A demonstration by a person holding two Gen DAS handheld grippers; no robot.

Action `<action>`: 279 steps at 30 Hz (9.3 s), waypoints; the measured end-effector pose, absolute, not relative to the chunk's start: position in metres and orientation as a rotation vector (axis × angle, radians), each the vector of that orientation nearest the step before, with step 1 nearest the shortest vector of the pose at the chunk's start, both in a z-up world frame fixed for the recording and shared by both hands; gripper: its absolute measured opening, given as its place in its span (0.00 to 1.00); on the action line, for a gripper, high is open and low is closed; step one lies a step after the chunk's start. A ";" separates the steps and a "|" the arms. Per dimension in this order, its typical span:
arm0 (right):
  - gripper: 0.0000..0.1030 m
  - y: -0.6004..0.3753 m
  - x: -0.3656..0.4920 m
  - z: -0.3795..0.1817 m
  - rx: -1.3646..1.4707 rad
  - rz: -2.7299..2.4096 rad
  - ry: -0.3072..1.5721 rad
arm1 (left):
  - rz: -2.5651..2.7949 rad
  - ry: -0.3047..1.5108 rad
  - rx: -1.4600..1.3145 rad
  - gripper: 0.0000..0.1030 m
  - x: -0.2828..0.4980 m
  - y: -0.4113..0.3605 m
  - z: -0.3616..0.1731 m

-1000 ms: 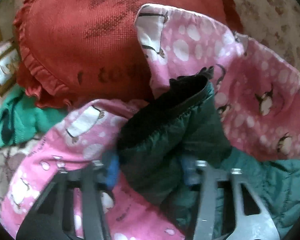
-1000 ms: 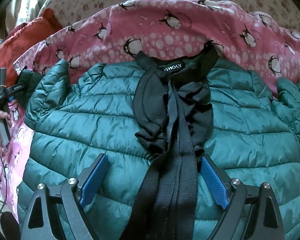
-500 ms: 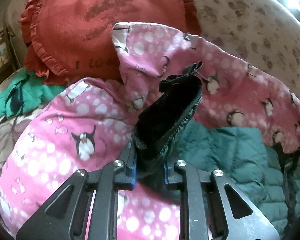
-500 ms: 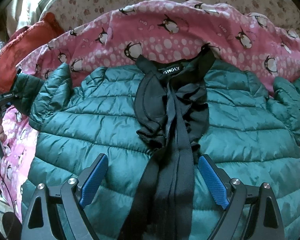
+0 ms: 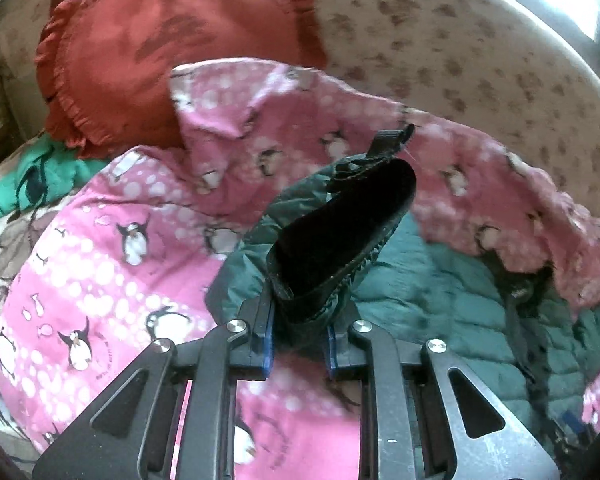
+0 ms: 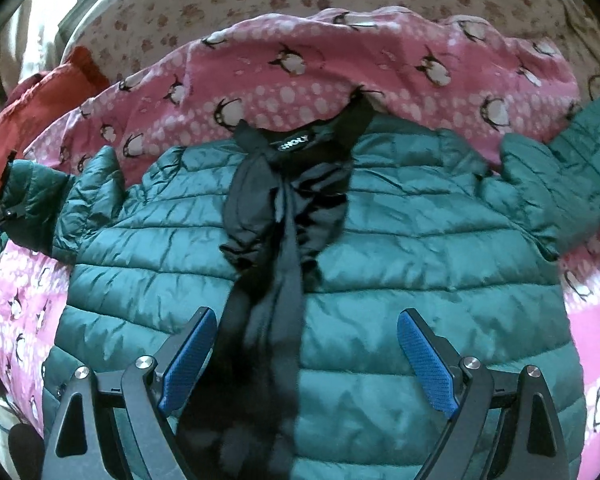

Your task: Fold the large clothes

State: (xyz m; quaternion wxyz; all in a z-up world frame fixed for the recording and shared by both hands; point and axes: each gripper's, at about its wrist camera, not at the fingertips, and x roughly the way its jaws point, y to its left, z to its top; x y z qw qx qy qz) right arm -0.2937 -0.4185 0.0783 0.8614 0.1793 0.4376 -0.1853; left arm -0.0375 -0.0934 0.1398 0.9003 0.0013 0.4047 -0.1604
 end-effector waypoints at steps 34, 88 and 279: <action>0.88 -0.466 -0.354 0.089 0.499 -0.463 0.863 | -0.733 0.900 0.132 0.17 -0.179 -0.285 0.156; 0.88 -0.495 -0.365 0.090 0.534 -0.469 0.900 | -0.587 0.932 0.054 0.56 -0.155 -0.208 0.132; 0.76 -0.856 -0.450 0.136 0.632 -1.069 0.561 | -0.535 0.999 -0.052 0.77 -0.158 -0.270 0.068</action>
